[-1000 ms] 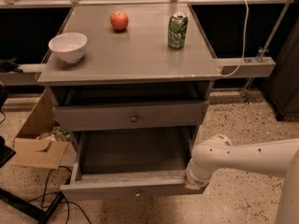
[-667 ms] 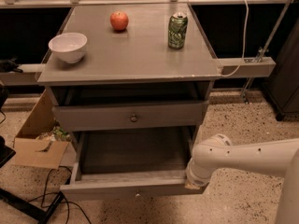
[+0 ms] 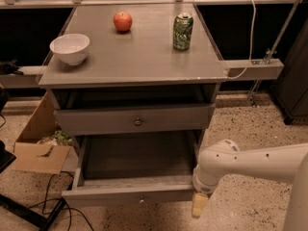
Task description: Open middle drawer
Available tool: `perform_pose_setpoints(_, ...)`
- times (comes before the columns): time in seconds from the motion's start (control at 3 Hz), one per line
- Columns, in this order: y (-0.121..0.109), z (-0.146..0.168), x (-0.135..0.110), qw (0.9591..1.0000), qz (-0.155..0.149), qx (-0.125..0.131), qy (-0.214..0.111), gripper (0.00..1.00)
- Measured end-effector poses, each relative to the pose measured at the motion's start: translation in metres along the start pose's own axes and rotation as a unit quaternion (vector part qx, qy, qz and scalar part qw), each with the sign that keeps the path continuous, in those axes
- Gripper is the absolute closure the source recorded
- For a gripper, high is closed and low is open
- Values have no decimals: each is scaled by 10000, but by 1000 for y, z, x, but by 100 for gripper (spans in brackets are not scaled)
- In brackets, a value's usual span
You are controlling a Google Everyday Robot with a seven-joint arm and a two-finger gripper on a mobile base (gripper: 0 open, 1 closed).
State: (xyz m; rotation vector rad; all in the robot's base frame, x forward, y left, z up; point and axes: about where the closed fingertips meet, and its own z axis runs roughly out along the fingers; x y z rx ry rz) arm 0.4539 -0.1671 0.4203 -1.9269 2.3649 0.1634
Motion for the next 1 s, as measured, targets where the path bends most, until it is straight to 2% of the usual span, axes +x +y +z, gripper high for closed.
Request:
perform_pose_setpoints(0.33,1,-5,3,9998,-74,-26,-184,0)
perform_pose_setpoints(0.67,9,-44,-5,9974,-178,73,-693,0)
perform_pose_setpoints(1.0,28,-114,-17,9899,-424,462,-1273,0)
